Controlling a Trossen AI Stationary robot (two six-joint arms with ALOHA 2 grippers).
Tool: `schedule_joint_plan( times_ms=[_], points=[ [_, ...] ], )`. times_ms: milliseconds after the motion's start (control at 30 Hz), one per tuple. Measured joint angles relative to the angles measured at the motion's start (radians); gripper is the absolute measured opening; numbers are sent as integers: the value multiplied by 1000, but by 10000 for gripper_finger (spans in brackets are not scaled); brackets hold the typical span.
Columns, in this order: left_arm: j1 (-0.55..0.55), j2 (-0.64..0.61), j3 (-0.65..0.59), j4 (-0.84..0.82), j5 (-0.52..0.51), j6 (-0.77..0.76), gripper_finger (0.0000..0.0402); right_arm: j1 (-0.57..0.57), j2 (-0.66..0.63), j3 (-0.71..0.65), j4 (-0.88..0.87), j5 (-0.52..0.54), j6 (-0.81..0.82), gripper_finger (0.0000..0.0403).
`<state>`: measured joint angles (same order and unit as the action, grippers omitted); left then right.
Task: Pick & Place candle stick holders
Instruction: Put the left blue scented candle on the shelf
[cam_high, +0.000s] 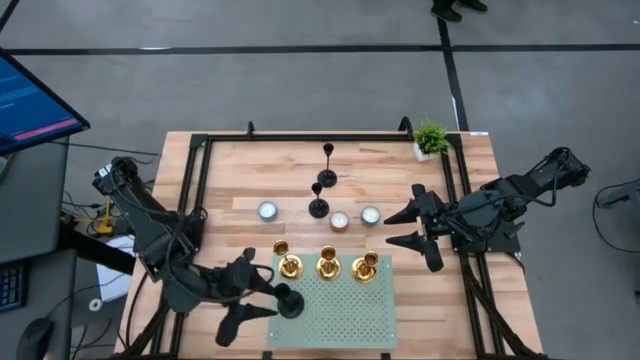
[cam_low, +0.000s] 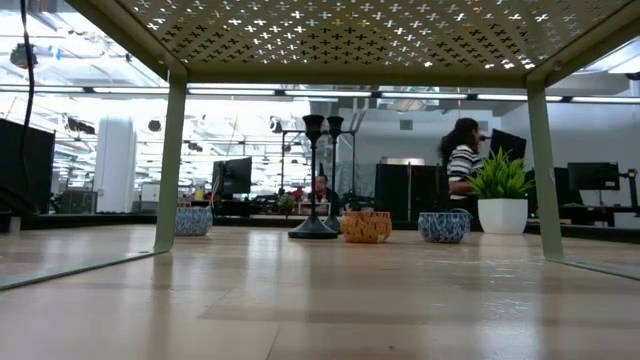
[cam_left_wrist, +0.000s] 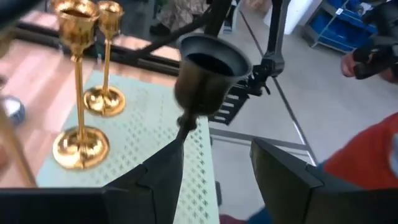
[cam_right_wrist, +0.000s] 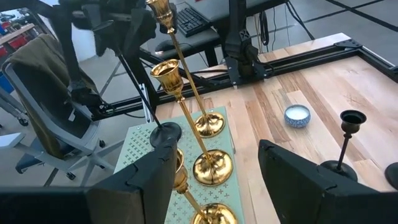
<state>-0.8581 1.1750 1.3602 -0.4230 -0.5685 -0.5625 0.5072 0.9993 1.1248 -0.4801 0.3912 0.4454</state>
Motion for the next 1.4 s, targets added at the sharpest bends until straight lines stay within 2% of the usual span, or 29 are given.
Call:
schedule_joint_plan(
  times_ms=[267, 400, 500, 567, 800, 933, 1167, 1400],
  points=[
    [0, -100, 0, -166, 93, -177, 188, -32, 0, 0, -2, 2, 0, 221],
    [0, -134, 0, -241, 130, -213, 188, -66, 0, 0, -36, 2, 8, 221],
    [0, -159, 0, -367, 132, -229, 188, -108, 0, 0, -89, 2, 34, 221],
    [0, -171, 0, -463, 91, -229, 188, -139, 0, 0, -125, 2, 51, 221],
    [10, -185, 0, -742, -177, -255, 188, -209, 0, 0, -187, -17, 61, 221],
    [46, -197, -5, -859, -204, -288, 193, -231, 0, 0, -211, -50, 62, 221],
    [124, -321, -198, -840, -276, -304, 235, -244, 0, 0, -235, -53, 61, 240],
    [218, -462, -430, -662, -297, -303, 275, -249, 0, 0, -251, -53, 52, 256]
  ],
)
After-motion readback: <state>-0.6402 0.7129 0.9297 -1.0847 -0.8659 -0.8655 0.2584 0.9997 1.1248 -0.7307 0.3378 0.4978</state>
